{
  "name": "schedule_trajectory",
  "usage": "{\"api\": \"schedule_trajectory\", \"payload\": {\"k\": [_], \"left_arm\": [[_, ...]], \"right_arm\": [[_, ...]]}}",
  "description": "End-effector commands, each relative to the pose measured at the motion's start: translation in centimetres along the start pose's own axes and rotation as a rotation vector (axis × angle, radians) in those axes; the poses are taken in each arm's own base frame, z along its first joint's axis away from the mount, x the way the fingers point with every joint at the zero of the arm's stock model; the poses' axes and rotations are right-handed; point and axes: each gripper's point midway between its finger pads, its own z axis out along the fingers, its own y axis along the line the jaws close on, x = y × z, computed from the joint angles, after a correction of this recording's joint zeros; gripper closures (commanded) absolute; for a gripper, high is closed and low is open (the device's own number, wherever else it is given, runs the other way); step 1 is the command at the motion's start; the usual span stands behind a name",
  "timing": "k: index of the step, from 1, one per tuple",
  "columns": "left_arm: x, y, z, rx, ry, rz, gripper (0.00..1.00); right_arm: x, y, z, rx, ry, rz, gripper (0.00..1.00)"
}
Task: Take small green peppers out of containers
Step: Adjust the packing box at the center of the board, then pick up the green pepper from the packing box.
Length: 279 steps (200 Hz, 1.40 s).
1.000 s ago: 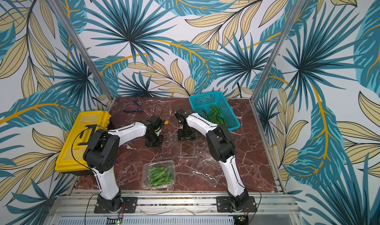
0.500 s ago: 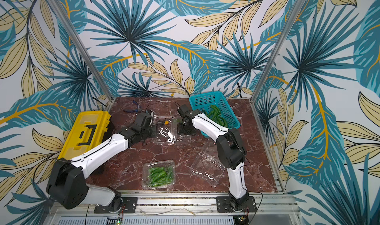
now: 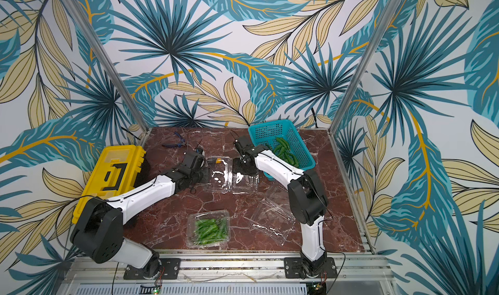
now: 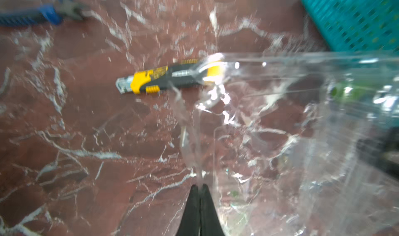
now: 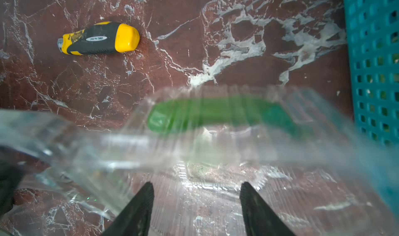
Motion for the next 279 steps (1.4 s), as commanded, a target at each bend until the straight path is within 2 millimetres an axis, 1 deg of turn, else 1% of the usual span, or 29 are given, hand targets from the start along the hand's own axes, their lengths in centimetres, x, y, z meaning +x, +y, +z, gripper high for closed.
{"api": "schedule_trajectory", "payload": {"k": [1,9,33,56,72,88,103,135,156,172,199,214,251,279], "left_arm": [[0.1,0.3,0.2,-0.021,0.06,-0.012,1.0],[0.4,0.5,0.4,-0.024,0.071,-0.009,1.0],[0.6,-0.2,0.5,0.017,0.07,0.004,1.0],[0.6,-0.2,0.5,0.018,0.073,-0.004,1.0],[0.6,-0.4,0.6,0.025,0.076,-0.009,1.0],[0.5,-0.2,0.6,0.014,0.08,-0.025,1.0],[0.4,-0.2,0.6,0.002,0.094,-0.032,1.0],[0.4,-0.3,1.2,-0.015,0.139,-0.02,1.0],[0.5,-0.6,1.4,-0.002,0.163,-0.013,1.0],[0.5,-0.8,1.5,0.001,0.179,-0.007,1.0],[0.3,-1.1,1.6,0.009,0.196,0.004,1.0],[0.4,-1.2,1.8,0.012,0.208,0.013,1.0],[0.5,-1.3,2.1,0.011,0.233,0.041,1.0],[0.5,-1.3,2.4,0.007,0.247,0.061,1.0]], "right_arm": [[-0.2,-0.7,0.3,0.027,-0.003,0.029,0.35],[-0.3,-1.0,0.5,0.04,-0.007,0.038,0.35],[-0.6,-2.2,1.3,0.077,-0.005,0.093,0.36],[-1.1,-3.2,2.5,0.094,0.012,0.156,0.38],[-1.0,-3.1,3.2,0.101,0.062,0.141,0.38],[-0.2,-2.2,3.5,0.055,0.113,0.088,0.39],[0.7,-2.5,3.3,0.048,0.14,0.051,0.39],[2.8,-3.7,2.3,0.063,0.167,-0.024,0.38],[4.4,-4.3,2.5,0.066,0.225,-0.071,0.38],[5.3,-4.9,2.9,0.084,0.253,-0.099,0.38],[5.8,-5.2,2.9,0.084,0.27,-0.138,0.38],[6.0,-4.9,2.6,0.062,0.271,-0.163,0.38],[6.2,-3.9,1.2,-0.007,0.242,-0.221,0.37],[7.1,-3.6,0.9,-0.045,0.267,-0.245,0.37]]}}
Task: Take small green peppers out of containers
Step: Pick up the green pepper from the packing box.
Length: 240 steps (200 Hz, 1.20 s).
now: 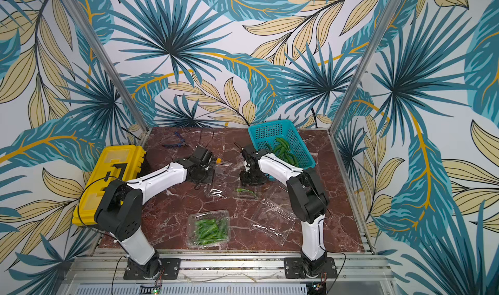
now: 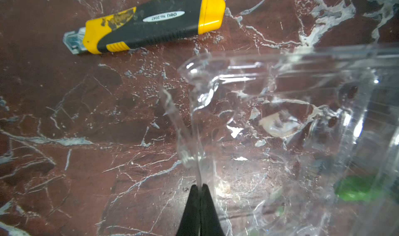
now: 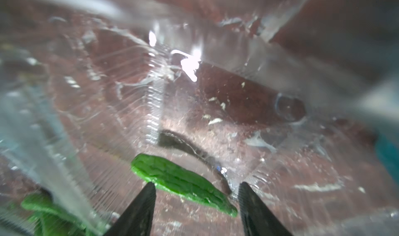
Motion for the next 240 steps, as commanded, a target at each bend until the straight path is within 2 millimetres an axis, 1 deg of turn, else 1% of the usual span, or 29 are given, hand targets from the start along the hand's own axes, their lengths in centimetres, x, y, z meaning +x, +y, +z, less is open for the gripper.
{"api": "schedule_trajectory", "payload": {"k": [1,11,33,57,88,92,101,131,145,153,161,165,179,190,196,201,230,237,240], "left_arm": [[-1.4,-0.4,-0.6,0.01,-0.011,0.025,1.0],[-1.5,-0.4,-0.5,0.01,-0.006,0.028,1.0],[-1.6,-0.5,-0.6,0.015,-0.005,0.032,1.0],[-2.1,-0.5,-0.8,0.017,-0.013,0.031,1.0],[-2.5,-0.3,-0.8,0.015,-0.017,0.028,1.0],[-2.3,-0.8,-0.8,0.041,-0.009,0.029,1.0],[-2.4,-0.9,-0.8,0.047,-0.008,0.029,1.0],[-2.6,-1.1,-0.8,0.054,-0.01,0.035,1.0],[-2.8,-1.1,-1.0,0.058,-0.018,0.034,1.0],[-2.9,-1.2,-1.1,0.062,-0.02,0.035,1.0],[-3.0,-1.1,-1.2,0.062,-0.024,0.036,1.0],[-3.0,-1.1,-1.3,0.06,-0.024,0.036,1.0],[-3.1,-0.9,-1.3,0.059,-0.026,0.025,1.0],[-3.2,-0.6,-1.3,0.061,-0.026,0.0,1.0],[-3.1,-0.5,-1.3,0.064,-0.022,-0.019,1.0],[-3.2,-0.2,-1.2,0.066,-0.02,-0.043,1.0],[-3.9,1.4,-0.9,0.077,-0.016,-0.17,0.99],[-4.2,1.4,-1.0,0.087,-0.023,-0.186,0.97],[-4.3,1.4,-1.1,0.09,-0.028,-0.192,0.93]], "right_arm": [[1.0,0.9,-0.4,-0.05,0.011,-0.059,0.37],[1.2,0.8,-0.2,-0.047,0.021,-0.062,0.37],[2.0,0.4,0.9,-0.023,0.06,-0.077,0.37],[2.7,0.5,1.8,-0.012,0.094,-0.104,0.37],[3.7,0.8,2.5,-0.008,0.128,-0.129,0.37],[3.8,0.8,2.7,-0.007,0.133,-0.13,0.37],[4.0,0.9,2.8,-0.002,0.14,-0.138,0.37],[4.0,-0.1,3.5,0.075,0.142,-0.129,0.37],[3.6,-0.3,4.0,0.09,0.136,-0.117,0.4],[3.3,-0.5,4.2,0.106,0.131,-0.106,0.43],[3.0,-0.6,4.4,0.119,0.129,-0.098,0.5],[2.9,-0.7,4.5,0.125,0.126,-0.094,0.55],[2.2,-0.6,4.5,0.129,0.104,-0.081,0.78],[1.6,-0.2,4.2,0.112,0.079,-0.076,0.92],[1.2,0.1,3.9,0.102,0.061,-0.071,0.98],[0.8,0.3,3.6,0.095,0.044,-0.069,1.0],[-1.4,1.8,0.6,0.046,-0.072,-0.053,1.0],[-1.9,1.9,-0.4,0.043,-0.107,-0.046,1.0],[-2.2,2.0,-0.8,0.044,-0.125,-0.044,1.0]]}}
